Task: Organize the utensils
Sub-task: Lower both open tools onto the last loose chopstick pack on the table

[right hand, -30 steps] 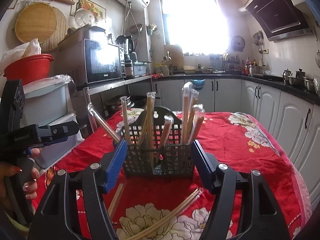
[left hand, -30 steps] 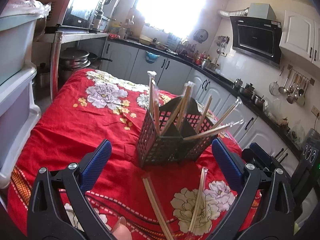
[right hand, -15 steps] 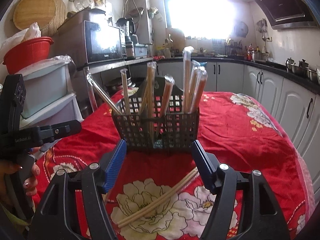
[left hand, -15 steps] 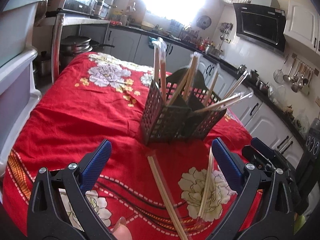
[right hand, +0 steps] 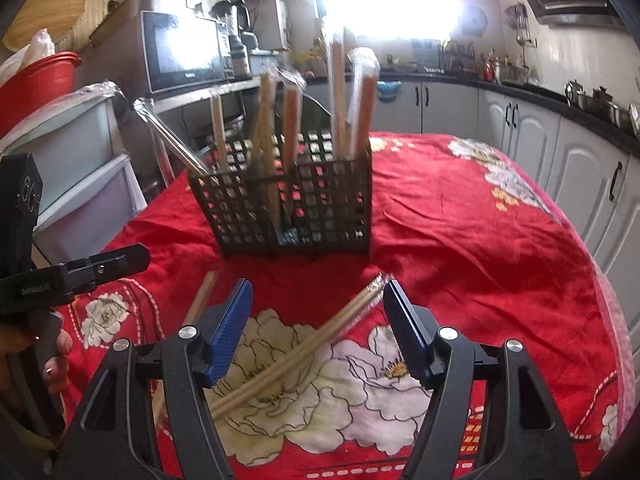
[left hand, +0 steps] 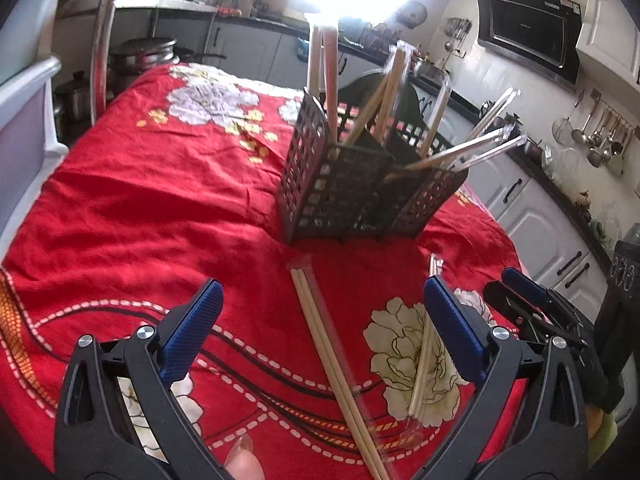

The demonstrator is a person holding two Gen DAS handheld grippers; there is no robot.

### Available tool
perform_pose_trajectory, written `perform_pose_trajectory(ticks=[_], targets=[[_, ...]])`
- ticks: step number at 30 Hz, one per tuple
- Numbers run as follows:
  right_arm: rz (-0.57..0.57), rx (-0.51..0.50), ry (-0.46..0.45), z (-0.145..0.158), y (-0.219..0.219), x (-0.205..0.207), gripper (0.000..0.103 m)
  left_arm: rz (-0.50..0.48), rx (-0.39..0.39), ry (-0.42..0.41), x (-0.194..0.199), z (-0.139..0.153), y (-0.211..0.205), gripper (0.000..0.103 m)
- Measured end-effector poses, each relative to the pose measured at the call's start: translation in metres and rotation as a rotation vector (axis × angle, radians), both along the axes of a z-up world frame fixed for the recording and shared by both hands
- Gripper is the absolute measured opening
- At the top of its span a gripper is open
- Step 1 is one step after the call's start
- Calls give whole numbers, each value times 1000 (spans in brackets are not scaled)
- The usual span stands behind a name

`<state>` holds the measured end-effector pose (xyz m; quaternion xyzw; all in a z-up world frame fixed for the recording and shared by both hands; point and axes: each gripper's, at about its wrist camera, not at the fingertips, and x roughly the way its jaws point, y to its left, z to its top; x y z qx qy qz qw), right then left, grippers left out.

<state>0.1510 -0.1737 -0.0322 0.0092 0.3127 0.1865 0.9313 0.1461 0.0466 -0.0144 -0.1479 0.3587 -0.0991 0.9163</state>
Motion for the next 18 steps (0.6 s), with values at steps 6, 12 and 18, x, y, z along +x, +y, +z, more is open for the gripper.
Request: perform_pose_trajectory(ticks=[6,12,18], targets=[[-19,10,81,-15,-7,10,65,-34,-35,47,7,-14,-5,92],[-17,30,159,-26,-11,22,65,-80,-72,92,15,-26,-12,86],[-26,53,249,-37,-15,42,65,-96,-105,148,24,-36,-16,74]])
